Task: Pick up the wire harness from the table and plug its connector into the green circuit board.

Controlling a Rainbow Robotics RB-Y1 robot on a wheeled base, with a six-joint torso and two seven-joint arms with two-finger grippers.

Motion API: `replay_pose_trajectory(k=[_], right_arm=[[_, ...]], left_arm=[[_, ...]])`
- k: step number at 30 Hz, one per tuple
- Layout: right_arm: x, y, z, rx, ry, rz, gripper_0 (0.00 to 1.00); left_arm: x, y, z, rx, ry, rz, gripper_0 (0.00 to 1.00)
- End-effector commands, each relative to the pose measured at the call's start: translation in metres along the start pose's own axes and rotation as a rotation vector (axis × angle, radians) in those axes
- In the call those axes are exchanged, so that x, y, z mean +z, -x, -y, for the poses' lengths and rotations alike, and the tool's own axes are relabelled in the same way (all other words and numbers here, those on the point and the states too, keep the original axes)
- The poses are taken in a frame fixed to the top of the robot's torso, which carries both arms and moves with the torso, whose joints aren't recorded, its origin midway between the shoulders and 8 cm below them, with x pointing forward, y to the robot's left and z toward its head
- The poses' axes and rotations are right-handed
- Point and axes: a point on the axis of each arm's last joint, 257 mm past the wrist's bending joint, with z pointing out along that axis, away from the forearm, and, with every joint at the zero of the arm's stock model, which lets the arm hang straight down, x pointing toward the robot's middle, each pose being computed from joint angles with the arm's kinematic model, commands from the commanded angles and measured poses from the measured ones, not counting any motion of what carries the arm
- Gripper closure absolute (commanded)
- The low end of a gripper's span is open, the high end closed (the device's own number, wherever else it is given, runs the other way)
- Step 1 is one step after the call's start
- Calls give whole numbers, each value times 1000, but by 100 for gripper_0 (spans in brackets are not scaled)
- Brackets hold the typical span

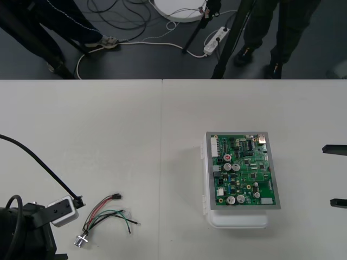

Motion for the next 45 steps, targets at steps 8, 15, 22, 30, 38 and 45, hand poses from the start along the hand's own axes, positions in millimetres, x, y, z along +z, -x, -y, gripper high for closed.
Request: replay_pose_trajectory(k=[8,15,22,30,38,45], right_arm=[[8,3,2,-106,79,79,0],[11,-12,3,-153,59,93,0],[12,-22,8,-176,34,117,0],[13,-24,14,-153,43,130,0],[12,-11,19,-140,52,162,0],[13,-11,19,-122,53,166,0]], left_arm=[[10,-9,18,-70,-54,-107,0],[36,12,12,-162,-73,-57,0],[59,20,11,-193,-35,-62,0],[85,17,17,-263,-16,-89,0],[101,13,22,-346,-12,-103,0],[116,5,25,-419,-45,-121,0]])
